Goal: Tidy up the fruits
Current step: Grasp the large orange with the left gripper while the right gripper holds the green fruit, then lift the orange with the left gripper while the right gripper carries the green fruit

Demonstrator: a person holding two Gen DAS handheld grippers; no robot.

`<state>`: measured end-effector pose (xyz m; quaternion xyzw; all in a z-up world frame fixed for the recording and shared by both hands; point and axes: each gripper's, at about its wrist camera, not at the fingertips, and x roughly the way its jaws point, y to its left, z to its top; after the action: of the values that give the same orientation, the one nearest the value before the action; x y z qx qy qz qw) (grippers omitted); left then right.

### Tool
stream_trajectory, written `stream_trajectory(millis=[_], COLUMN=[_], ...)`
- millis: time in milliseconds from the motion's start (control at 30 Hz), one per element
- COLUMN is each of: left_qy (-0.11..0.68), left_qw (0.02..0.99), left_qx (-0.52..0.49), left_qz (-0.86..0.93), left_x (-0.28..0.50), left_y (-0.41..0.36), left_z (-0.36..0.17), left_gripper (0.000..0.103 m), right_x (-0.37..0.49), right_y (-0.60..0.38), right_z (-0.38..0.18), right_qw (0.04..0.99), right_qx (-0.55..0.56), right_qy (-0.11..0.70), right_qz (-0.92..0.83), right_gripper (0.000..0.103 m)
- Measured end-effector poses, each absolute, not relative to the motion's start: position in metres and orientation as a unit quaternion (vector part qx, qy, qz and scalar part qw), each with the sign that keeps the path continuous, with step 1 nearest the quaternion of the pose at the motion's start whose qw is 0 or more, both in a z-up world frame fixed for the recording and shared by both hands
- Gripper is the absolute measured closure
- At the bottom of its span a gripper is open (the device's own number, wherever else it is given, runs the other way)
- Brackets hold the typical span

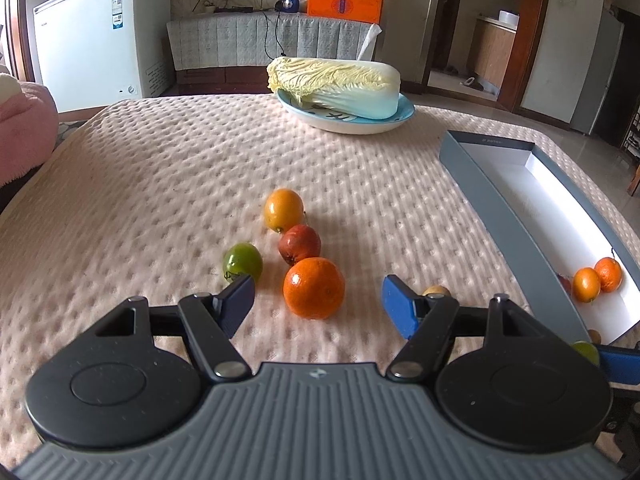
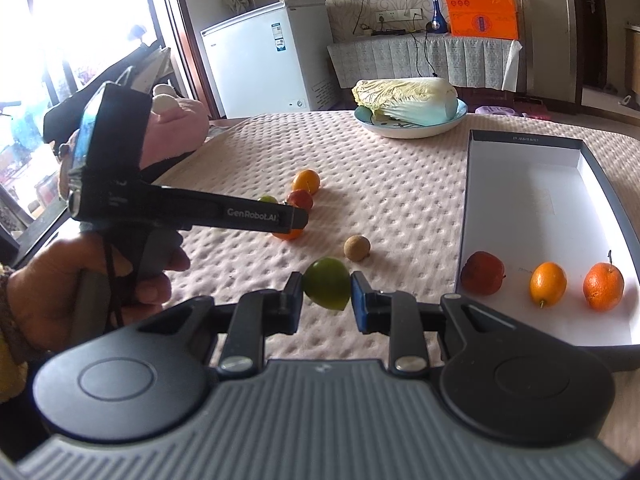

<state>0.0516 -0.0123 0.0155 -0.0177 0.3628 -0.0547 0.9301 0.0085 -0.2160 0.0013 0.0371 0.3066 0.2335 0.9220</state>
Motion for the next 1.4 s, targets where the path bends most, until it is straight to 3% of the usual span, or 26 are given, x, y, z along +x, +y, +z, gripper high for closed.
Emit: stream_trajectory(millis=[633,800,967,1133,1400], left_qy=[0.384,0.390,0.391,0.388,0.383], left_qw=[0.921,0.918,0.918,0.920,0.922], left_qx=[-0.037,-0.043,-0.037,-0.036,-0.026], left_qz=[-0.047,-0.051,-0.048,-0.042,-0.046], left_x=[0.067,0.069,0.070,0.070,0.065], left_y=[-0.013,-0.017,-0.021,-0.020,-0.019], left_z=[-0.003,-0.004,-0.006,-0.005,0.003], left_gripper=[0.030,0.042,0.043,0.061,0.062], right_x=[0.009,0.012,0.012,0.013,0.017], right_y=[-0.214,-0.214,-0.212,-0.211,-0.209], right_z=[0.001,-0.002,-0.003,-0.003,-0.003], right_qw=[0.920,0.919,0.918,0.918,0.919], right_qx=[0.035,0.036,0.035,0.035,0.037], right_qy=[0.310,0.316,0.317,0.317,0.318], right_qz=[0.240,0.235,0.235,0.235,0.230], right_gripper=[0.074,0.074,0.074,0.074,0.074])
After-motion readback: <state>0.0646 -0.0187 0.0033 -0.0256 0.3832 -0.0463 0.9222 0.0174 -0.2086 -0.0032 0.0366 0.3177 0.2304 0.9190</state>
